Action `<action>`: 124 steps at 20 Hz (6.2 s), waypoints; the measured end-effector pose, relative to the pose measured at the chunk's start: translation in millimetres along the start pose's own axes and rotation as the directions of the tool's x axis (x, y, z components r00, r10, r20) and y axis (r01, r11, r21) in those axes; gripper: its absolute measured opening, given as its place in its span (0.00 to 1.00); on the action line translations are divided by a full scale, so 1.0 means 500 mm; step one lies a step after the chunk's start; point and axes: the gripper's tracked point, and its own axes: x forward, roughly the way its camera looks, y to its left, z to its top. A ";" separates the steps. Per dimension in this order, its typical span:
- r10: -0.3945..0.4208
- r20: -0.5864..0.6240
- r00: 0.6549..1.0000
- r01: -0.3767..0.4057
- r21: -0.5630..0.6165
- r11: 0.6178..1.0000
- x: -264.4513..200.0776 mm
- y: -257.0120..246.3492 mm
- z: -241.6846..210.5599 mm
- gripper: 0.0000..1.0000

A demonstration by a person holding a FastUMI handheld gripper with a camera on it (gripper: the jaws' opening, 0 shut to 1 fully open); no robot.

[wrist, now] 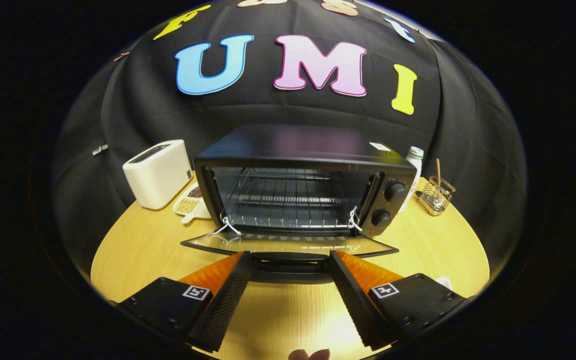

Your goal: Open the toaster oven, put the food inside, and close the toaster oven door.

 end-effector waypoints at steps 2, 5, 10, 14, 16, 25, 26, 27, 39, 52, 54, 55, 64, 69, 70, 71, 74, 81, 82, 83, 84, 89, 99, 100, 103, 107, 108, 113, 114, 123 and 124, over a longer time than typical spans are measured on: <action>0.003 -0.039 0.999 -0.004 -0.025 1.000 -0.003 0.003 -0.041 1.00; 0.021 -0.122 0.992 -0.029 -0.068 0.997 0.003 0.010 -0.106 1.00; 0.067 -0.209 0.976 -0.095 -0.127 0.987 0.005 0.022 -0.161 0.99; 0.149 -0.172 0.974 -0.163 -0.071 0.984 -0.057 0.030 -0.116 0.99; 0.217 -0.141 0.966 -0.225 -0.045 0.973 -0.105 0.026 -0.078 0.99; 0.279 -0.044 0.959 -0.276 0.060 0.959 -0.267 -0.220 0.076 1.00; 0.267 -0.063 0.962 -0.264 0.054 0.963 -0.274 -0.263 0.074 1.00; 0.257 -0.093 0.962 -0.253 0.056 0.966 -0.280 -0.307 0.067 1.00; 0.177 -0.628 0.757 -0.069 0.193 0.979 -0.163 -0.635 -0.231 0.99; 0.097 -0.777 0.622 -0.008 0.118 0.993 -0.081 -0.664 -0.350 0.53; 0.128 -0.785 0.607 -0.010 0.153 0.988 -0.086 -0.650 -0.358 0.26; 0.147 -0.786 0.601 -0.037 0.156 0.987 -0.091 -0.646 -0.355 0.13; 0.420 -0.689 0.591 -0.058 0.483 0.874 -0.101 -0.626 -0.348 0.05; 0.524 -0.590 0.614 -0.012 0.656 0.754 -0.121 -0.619 -0.341 0.05; 0.532 -0.574 0.623 -0.007 0.676 0.737 -0.123 -0.618 -0.339 0.05; 0.540 -0.552 0.636 -0.002 0.698 0.717 -0.126 -0.617 -0.334 0.05; 0.548 -0.492 0.676 0.025 0.759 0.650 -0.152 -0.612 -0.310 0.05; 0.492 -0.449 0.746 0.083 0.796 0.599 -0.225 -0.523 -0.247 0.05; 0.484 -0.444 0.754 0.103 0.808 0.580 -0.234 -0.501 -0.238 0.05; 0.481 -0.434 0.762 0.115 0.821 0.559 -0.238 -0.473 -0.228 0.05; 0.478 -0.424 0.769 0.122 0.831 0.542 -0.242 -0.445 -0.218 0.05; 0.448 -0.373 0.813 0.149 0.876 0.459 -0.233 -0.304 -0.159 0.05; 0.228 -0.338 0.913 0.293 0.933 0.209 -0.086 -0.124 -0.049 0.05; 0.213 -0.337 0.917 0.304 0.936 0.176 -0.062 -0.111 -0.046 0.05; 0.165 -0.336 0.927 0.329 0.942 0.070 0.002 -0.082 -0.032 0.05; 0.092 -0.344 0.934 0.346 0.938 0.000 0.072 -0.069 -0.018 0.05; 0.081 -0.347 0.934 0.350 0.936 -0.023 0.087 -0.066 -0.015 0.05; 0.048 -0.347 0.937 0.350 0.933 -0.085 0.159 -0.057 0.004 0.05; 0.043 -0.345 0.938 0.347 0.933 -0.097 0.172 -0.056 0.007 0.05; 0.016 -0.313 0.950 0.313 0.941 -0.127 0.233 -0.053 0.025 0.05; 0.022 -0.310 0.951 0.310 0.942 -0.130 0.237 -0.053 0.026 0.05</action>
